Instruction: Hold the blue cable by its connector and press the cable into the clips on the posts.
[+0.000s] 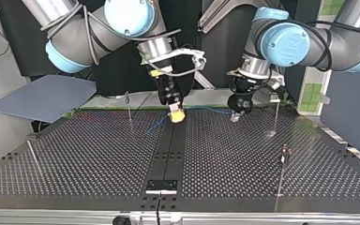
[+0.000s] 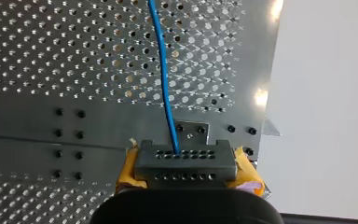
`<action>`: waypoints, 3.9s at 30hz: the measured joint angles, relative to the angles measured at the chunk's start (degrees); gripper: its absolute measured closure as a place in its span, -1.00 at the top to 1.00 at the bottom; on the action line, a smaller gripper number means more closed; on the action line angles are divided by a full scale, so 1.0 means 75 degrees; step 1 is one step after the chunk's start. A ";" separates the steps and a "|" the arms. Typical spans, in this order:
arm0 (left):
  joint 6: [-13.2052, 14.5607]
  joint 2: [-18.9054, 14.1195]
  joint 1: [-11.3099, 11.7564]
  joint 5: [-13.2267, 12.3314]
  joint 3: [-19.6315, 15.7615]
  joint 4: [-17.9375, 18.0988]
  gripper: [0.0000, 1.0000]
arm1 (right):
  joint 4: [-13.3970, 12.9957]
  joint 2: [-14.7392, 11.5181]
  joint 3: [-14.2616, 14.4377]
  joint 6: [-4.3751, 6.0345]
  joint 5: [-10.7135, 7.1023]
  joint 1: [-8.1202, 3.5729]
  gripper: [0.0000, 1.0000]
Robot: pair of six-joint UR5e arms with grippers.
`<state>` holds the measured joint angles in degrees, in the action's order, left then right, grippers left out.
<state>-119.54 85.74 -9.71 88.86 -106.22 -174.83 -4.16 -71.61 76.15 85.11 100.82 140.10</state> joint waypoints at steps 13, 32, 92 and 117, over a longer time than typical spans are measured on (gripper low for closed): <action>0.0381 -0.0788 0.0687 0.0828 0.0003 -0.0168 -1.00 | -0.0613 0.0227 -0.0044 0.0396 -0.0729 -0.0113 -1.00; 0.0655 -0.0830 0.1249 0.2040 0.0154 0.0067 -1.00 | -0.0475 0.0604 -0.1036 0.0722 -0.1322 -0.0060 -1.00; 0.0613 0.0410 0.2178 0.1084 0.1486 0.0278 -1.00 | -0.0459 0.0857 -0.1359 0.1030 -0.1231 -0.0242 -1.00; 0.0579 0.0935 0.2220 0.0867 0.1881 0.0409 -1.00 | -0.0514 0.0857 -0.1359 0.1029 -0.0999 -0.0509 -1.00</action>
<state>-115.20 92.76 6.94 95.36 -92.11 -171.77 -8.02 -65.18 65.95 92.83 93.33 136.28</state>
